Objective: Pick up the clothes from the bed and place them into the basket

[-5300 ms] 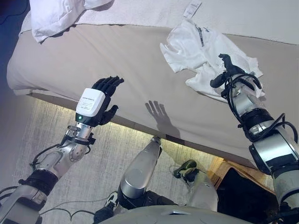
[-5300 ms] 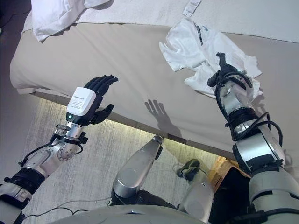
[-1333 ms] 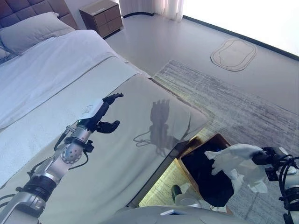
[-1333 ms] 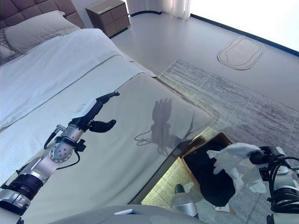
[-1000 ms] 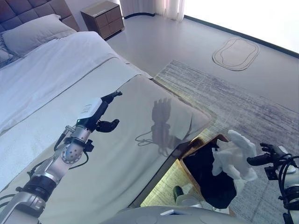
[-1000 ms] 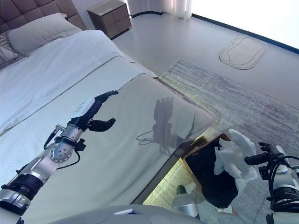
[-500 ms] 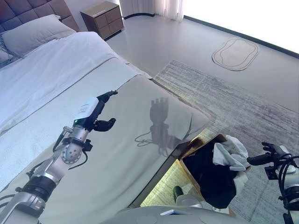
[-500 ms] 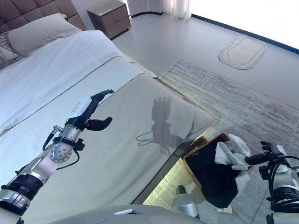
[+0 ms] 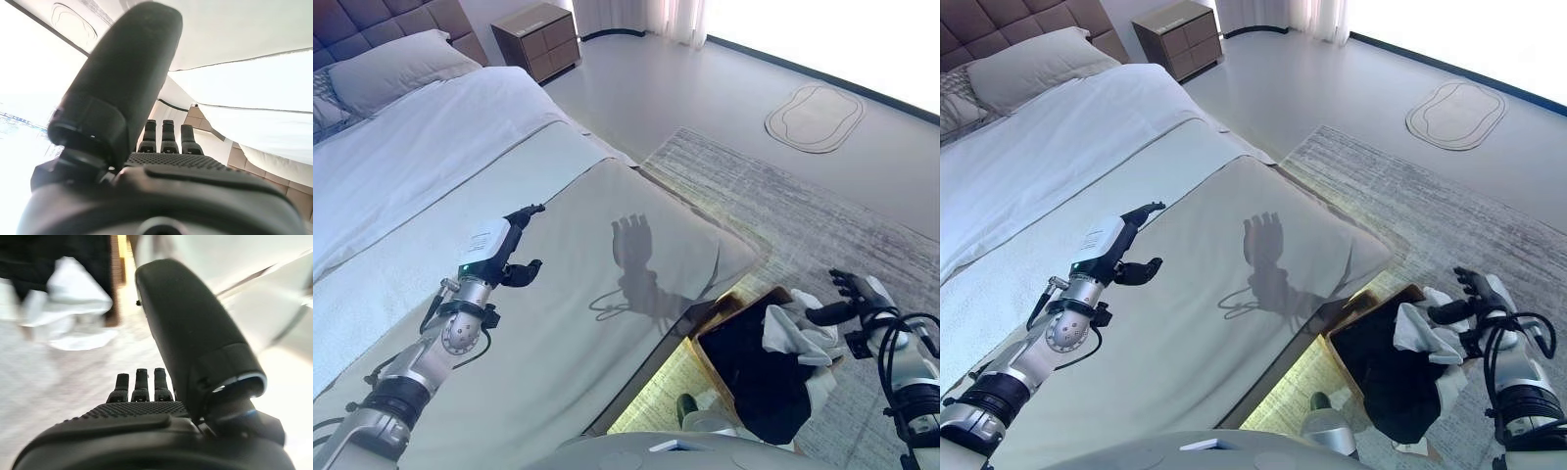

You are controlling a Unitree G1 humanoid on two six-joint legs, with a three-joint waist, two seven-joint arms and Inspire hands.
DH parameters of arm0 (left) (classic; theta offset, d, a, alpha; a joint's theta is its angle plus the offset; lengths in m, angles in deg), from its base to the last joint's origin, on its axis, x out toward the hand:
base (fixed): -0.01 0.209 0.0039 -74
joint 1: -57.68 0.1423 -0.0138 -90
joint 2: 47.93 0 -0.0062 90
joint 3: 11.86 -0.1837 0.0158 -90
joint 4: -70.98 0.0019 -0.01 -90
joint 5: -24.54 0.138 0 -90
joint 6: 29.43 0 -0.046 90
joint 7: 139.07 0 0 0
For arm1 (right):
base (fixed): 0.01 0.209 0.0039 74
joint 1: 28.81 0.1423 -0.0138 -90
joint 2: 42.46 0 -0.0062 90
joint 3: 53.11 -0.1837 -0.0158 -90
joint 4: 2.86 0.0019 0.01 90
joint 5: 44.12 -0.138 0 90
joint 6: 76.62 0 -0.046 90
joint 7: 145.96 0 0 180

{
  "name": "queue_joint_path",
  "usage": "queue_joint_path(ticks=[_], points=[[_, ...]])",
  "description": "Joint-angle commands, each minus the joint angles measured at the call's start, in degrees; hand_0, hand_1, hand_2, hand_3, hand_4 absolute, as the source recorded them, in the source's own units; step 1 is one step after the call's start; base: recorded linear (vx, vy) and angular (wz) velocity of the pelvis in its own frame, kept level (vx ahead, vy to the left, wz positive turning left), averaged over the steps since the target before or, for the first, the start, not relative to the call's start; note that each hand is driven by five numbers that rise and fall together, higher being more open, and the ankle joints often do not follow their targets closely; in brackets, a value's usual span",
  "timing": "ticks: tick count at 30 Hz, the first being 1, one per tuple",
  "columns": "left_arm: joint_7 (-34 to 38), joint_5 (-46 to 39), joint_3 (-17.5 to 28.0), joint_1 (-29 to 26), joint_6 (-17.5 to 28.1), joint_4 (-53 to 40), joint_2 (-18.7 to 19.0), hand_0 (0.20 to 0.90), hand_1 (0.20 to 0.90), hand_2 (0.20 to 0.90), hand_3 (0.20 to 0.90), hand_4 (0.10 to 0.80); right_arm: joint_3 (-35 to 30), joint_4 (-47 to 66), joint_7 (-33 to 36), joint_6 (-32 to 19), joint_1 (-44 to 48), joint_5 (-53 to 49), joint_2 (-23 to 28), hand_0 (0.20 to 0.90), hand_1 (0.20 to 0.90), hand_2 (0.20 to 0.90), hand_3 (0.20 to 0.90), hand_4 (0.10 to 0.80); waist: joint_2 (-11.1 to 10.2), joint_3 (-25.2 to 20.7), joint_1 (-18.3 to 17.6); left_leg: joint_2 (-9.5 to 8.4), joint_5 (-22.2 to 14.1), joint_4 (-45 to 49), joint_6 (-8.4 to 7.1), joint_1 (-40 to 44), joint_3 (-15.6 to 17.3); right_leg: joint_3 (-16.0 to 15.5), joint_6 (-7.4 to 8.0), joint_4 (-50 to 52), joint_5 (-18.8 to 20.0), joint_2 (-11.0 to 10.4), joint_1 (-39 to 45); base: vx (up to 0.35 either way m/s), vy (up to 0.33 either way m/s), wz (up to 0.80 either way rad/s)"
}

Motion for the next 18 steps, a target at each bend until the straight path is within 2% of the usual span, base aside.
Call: queue_joint_path(ticks=[1,5,9,15,18], points=[[2.48,0.29,5.43,-4.98,0.25,-1.07,-0.55,0.9,0.9,0.9,0.9,0.8,0.52,11.08,6.2,-7.54,1.35,6.68,-0.47,0.9,0.9,0.9,0.9,0.8,-1.14,-1.53,1.9,0.78,-3.97,0.96,-1.88,0.29,-1.44,-3.16,1.43,6.68,-2.95,0.95,-4.66,0.014,-0.011,0.07],[1.04,1.33,6.93,-2.61,0.1,-0.45,-2.97,0.9,0.9,0.9,0.9,0.8,2.28,16.12,7.15,-9.91,-0.69,11.43,-2.84,0.9,0.9,0.9,0.9,0.8,-1.36,-1.44,2.45,0.42,-3.83,0.93,-1.61,0.02,-2.63,-3.49,1.34,6.92,-3.42,0.85,-4.36,0.046,0.008,0.14],[-1.36,1.38,8.51,0.18,0.34,-0.41,-5.09,0.9,0.9,0.9,0.9,0.8,4.04,18.57,6.82,-11.71,-1.63,11.84,-3.94,0.9,0.9,0.9,0.9,0.8,-1.66,-1.77,3.78,0.09,-3.78,0.85,-1.34,0.13,-3.96,-4.3,1.07,6.75,-3.94,0.77,-3.19,0.085,0.016,0.09],[-4.34,-1.54,10.53,3.67,-0.01,0.43,-7.52,0.9,0.9,0.9,0.9,0.8,4.93,22.03,6.4,-14.83,-2.9,14.56,-4.43,0.9,0.9,0.9,0.9,0.8,-2.02,-2.3,5.42,-0.21,-3.6,0.81,-1.27,0.16,-5.15,-5.51,1.04,6.56,-4.35,0.64,-1.81,0.071,0.021,0.18],[-4.94,-1.73,10.9,5.22,0.26,-0.05,-8.69,0.9,0.9,0.9,0.9,0.8,5.34,24.2,5.77,-14.52,-3.6,15.86,-4.33,0.9,0.9,0.9,0.9,0.8,-2.33,-2.31,6.27,-0.43,-3.56,0.97,-1.09,-0.03,-5.78,-6.01,0.93,6.82,-4.7,0.71,-1.43,0.057,0.016,0.13]])
